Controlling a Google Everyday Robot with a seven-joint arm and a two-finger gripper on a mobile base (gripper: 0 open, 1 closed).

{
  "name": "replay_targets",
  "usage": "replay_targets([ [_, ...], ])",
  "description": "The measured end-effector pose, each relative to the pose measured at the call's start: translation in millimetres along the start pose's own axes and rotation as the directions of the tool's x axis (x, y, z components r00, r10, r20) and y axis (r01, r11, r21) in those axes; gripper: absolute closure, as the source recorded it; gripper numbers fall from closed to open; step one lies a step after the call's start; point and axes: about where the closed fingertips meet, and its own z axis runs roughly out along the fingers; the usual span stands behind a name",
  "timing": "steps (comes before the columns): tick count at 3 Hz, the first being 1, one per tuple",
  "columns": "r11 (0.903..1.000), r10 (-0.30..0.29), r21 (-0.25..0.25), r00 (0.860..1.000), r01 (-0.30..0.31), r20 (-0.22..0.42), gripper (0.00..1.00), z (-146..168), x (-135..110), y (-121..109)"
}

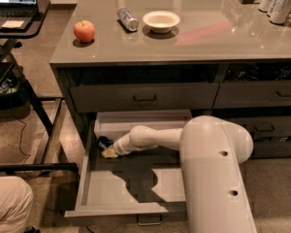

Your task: Pick pepsi can from middle drawer and place on counter

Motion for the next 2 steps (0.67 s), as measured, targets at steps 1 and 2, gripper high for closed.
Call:
replay_targets([
  [1, 0.9998, 0.019, 0.004, 1.000, -0.019, -0.006, 0.73, -1, 5, 0],
  [2, 0.9992, 0.030, 0.028, 0.999, -0.029, -0.022, 0.96, -27, 13, -2],
])
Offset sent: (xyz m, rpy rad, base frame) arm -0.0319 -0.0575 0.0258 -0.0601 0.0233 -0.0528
